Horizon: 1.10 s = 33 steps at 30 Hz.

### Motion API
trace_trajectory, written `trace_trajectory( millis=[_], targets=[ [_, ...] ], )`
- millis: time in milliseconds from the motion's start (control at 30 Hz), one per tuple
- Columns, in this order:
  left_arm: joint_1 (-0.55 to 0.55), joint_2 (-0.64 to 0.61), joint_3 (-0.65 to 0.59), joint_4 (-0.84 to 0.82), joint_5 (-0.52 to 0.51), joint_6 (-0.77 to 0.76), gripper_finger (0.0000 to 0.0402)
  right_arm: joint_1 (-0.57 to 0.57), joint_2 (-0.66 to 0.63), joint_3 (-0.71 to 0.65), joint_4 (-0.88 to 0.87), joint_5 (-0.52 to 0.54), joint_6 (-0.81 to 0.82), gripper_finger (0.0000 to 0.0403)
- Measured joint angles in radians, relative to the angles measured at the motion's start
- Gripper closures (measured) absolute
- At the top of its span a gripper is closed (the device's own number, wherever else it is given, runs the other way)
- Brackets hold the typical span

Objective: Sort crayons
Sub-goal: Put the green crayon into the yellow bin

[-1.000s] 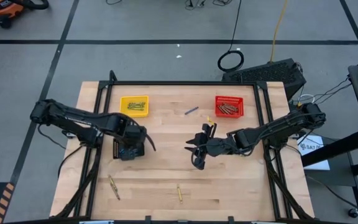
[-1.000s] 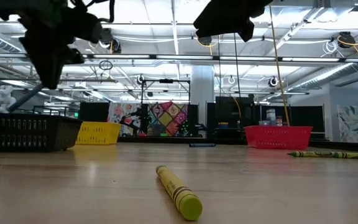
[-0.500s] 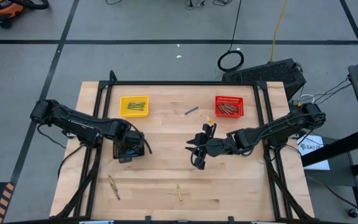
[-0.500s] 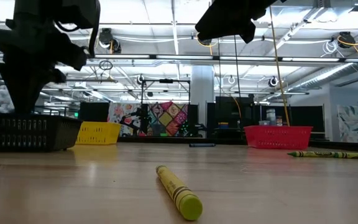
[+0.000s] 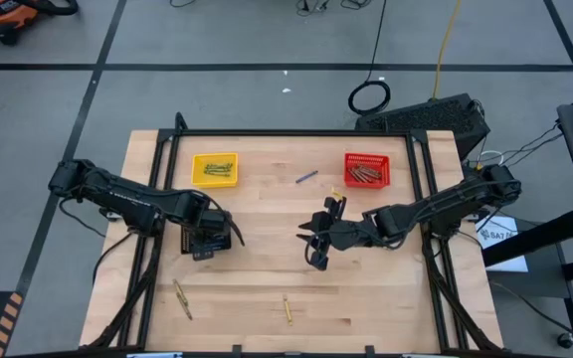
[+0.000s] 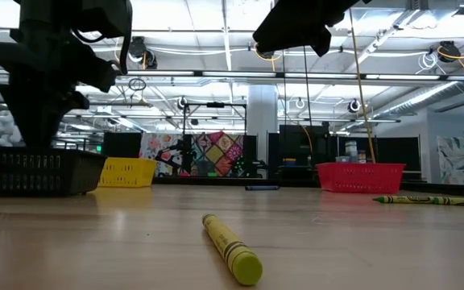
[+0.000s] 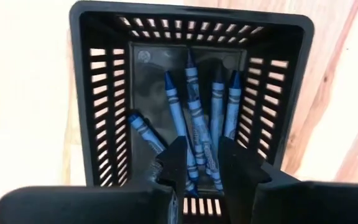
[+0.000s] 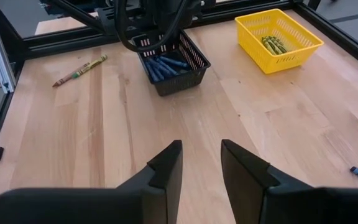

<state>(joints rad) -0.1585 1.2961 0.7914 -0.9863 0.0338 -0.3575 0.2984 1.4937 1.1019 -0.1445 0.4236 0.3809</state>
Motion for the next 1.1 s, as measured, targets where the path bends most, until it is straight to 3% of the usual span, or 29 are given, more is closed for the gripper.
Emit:
trace_trajectory(
  millis=[233, 467, 667, 833, 1100],
  targets=[
    [0.000, 0.000, 0.003, 0.000, -0.026, -0.001, 0.0316, -0.039, 0.000, 0.000, -0.065, -0.003, 0.003, 0.0305],
    [0.000, -0.008, 0.032, 0.002, -0.071, 0.050, 0.0315, -0.113, 0.000, 0.000, -0.298, -0.013, 0.105, 0.0305],
    [0.022, -0.022, 0.034, 0.000, -0.116, 0.084, 0.0315, -0.169, 0.000, 0.000, -0.576, -0.166, 0.215, 0.0305],
    [0.039, -0.022, 0.034, 0.001, -0.117, 0.109, 0.0315, -0.175, 0.000, -0.012, -0.815, -0.217, 0.316, 0.0305],
    [0.063, -0.022, 0.034, 0.015, -0.119, 0.135, 0.0315, -0.111, 0.000, -0.144, -0.854, -0.363, 0.377, 0.0305]
  ],
)
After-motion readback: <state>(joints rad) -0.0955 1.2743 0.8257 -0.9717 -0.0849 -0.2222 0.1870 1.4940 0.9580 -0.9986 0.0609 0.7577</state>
